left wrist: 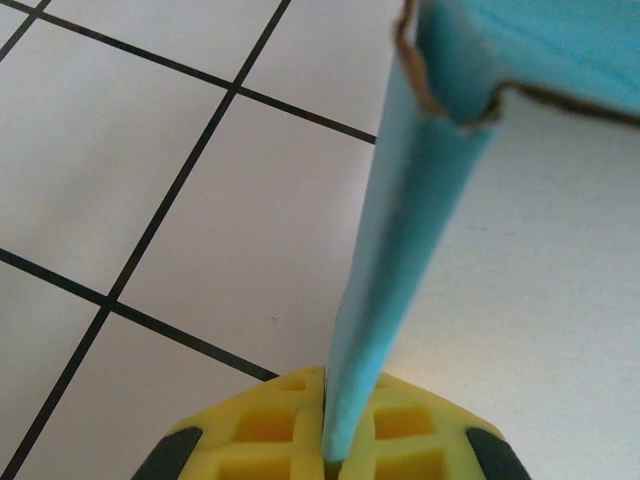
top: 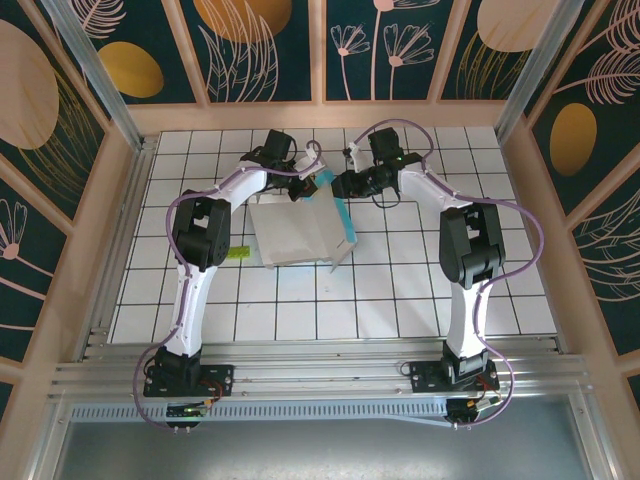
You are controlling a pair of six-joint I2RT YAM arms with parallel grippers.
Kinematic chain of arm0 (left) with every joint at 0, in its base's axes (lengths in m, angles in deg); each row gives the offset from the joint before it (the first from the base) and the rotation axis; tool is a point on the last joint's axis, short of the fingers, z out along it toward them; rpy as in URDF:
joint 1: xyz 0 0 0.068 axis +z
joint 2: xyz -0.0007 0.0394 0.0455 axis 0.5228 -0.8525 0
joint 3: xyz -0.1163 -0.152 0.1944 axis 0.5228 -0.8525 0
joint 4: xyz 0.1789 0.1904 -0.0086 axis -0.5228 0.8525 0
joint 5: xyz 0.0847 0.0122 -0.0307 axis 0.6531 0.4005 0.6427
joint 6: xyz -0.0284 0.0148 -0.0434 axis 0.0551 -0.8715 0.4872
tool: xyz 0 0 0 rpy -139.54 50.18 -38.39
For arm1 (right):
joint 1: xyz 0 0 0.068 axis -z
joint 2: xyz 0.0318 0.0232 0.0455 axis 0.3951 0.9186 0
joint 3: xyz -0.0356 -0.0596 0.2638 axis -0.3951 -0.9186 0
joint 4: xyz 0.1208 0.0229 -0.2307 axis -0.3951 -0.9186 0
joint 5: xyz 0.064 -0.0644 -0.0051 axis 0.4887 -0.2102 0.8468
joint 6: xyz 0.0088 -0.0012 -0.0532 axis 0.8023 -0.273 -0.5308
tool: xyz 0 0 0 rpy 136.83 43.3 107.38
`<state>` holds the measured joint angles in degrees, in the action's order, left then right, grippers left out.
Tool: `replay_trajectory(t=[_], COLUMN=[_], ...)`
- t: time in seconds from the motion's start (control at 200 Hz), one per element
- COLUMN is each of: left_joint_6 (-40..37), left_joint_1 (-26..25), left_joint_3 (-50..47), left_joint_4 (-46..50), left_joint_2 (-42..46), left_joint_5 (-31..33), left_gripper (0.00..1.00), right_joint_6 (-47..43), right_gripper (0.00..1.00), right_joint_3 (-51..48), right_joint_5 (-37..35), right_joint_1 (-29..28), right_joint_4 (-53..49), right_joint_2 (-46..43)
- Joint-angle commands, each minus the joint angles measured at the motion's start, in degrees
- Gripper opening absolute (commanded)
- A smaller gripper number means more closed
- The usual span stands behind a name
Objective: Fold the paper box
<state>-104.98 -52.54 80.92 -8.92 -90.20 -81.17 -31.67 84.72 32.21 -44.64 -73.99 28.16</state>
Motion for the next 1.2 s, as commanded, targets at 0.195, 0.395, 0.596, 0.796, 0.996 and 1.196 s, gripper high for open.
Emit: replay_trajectory(t=[0.195,0.395,0.596,0.796,0.996,1.196], left_joint_6=[2.7,6.6,7.8,8.9,11.3,14.2], left_joint_1=[0.1,0.1,0.1,0.1,0.1,0.1], left_joint_3=[0.4,-0.5,-2.9,-3.1,-4.0,-5.7], left_joint_4=[-2.4,-7.3,-11.0,-12.5,-15.3,-18.5], left_joint_2=[0.1,0.9,1.9,1.9,2.0,2.6], left_joint_5=[1.5,-1.1,-0.1,-1.5,-1.8,-1.1], left_gripper=[0.24,0.00,0.24,0.06,0.11,0.33], right_joint_6=[1.4,1.6,1.5,2.1,1.8,1.4], right_gripper=[0.37,0.37,0.37,0.37,0.37,0.37], right_joint_3=[-2.8,-2.8,-3.0,-3.2,-3.4,-2.6], right_joint_5=[0.0,0.2,-0.1,0.0,-1.1,-3.8], right_joint_1=[-0.8,-0.9,-0.8,-1.0,-1.8,-2.5], right_joint_4=[0.6,0.8,0.8,1.3,1.4,1.3], right_joint_2=[-2.2,-2.2,-2.9,-3.1,-3.8,-4.5])
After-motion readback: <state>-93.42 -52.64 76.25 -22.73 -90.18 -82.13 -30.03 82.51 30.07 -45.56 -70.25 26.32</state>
